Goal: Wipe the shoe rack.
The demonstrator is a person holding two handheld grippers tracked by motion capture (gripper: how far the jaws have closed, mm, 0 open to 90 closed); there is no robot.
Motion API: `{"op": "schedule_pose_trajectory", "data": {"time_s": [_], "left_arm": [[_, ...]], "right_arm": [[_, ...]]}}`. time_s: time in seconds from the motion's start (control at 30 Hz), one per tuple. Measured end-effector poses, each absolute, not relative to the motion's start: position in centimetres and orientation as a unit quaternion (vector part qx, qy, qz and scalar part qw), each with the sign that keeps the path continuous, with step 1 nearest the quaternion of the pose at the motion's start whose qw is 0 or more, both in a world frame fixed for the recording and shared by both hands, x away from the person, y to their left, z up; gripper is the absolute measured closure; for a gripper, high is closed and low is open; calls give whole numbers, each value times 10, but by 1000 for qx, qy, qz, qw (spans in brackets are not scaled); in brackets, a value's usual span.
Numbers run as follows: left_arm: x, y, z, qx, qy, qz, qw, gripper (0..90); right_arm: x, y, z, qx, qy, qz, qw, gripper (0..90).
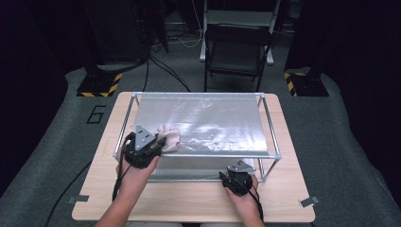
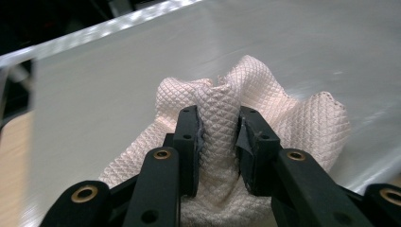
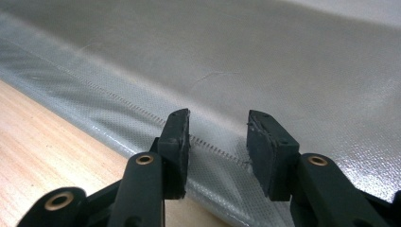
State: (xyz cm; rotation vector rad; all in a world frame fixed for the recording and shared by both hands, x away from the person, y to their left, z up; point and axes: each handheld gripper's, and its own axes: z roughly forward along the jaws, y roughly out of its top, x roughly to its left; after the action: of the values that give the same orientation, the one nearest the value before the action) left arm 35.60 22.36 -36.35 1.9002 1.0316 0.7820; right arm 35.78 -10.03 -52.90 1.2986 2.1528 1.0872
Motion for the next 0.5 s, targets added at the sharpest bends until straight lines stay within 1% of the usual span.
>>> {"op": "schedule_pose_trajectory", "data": {"time_s": [0.1, 0.2, 0.3, 0.43, 0.5], "left_arm": [[356, 231, -363, 743, 425, 311, 412, 710], [356, 225, -364, 746, 422, 309, 412, 710], [356, 208, -365, 748, 411, 303, 424, 710], [355, 182, -365, 767, 384, 292, 424, 709], [356, 171, -365, 768, 375, 286, 433, 709]], "right_arm": [[358, -101, -529, 461, 774, 385, 201, 595], [357, -100, -529, 465, 770, 389, 200, 596], [357, -99, -529, 471, 767, 389, 196, 596], [357, -100, -529, 465, 770, 388, 201, 597], [357, -99, -529, 470, 767, 389, 197, 597]]}}
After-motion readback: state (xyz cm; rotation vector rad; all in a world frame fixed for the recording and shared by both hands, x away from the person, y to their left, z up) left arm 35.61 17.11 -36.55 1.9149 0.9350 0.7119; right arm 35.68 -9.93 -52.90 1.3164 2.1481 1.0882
